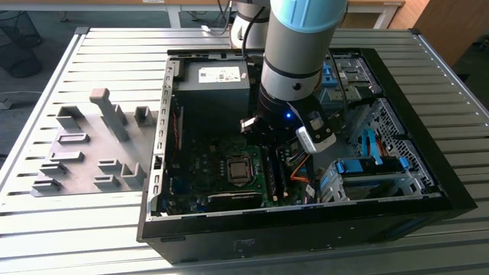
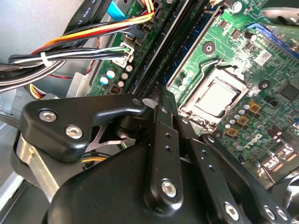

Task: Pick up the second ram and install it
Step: 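Press down the second ram until it locks into place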

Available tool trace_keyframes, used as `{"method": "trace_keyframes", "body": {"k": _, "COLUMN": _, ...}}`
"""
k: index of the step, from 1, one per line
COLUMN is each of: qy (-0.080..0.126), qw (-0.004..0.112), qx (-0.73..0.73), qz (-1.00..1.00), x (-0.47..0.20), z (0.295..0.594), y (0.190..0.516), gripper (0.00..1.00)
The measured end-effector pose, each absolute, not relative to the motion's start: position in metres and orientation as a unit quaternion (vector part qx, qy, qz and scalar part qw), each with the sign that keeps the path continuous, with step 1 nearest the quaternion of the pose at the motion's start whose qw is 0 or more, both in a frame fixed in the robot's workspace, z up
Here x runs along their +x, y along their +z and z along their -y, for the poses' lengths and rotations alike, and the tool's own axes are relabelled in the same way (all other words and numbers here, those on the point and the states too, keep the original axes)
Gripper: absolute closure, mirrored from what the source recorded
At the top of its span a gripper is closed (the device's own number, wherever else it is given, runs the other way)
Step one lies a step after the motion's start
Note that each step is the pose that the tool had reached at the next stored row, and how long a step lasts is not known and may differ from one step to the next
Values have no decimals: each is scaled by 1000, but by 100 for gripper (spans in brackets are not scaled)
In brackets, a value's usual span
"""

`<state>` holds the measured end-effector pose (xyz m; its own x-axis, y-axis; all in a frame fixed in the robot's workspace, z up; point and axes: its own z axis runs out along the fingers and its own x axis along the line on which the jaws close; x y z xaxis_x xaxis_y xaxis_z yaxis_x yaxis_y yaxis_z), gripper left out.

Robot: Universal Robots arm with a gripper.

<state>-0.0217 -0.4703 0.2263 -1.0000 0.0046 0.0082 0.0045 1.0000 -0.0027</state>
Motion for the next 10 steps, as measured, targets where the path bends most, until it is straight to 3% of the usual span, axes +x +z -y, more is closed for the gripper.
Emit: {"method": "trace_keyframes", "body": {"k": 10, "qy": 1, "qw": 4, "qx": -2, "qz": 1000, "x": -22, "z": 470, "y": 223, "gripper": 89}}
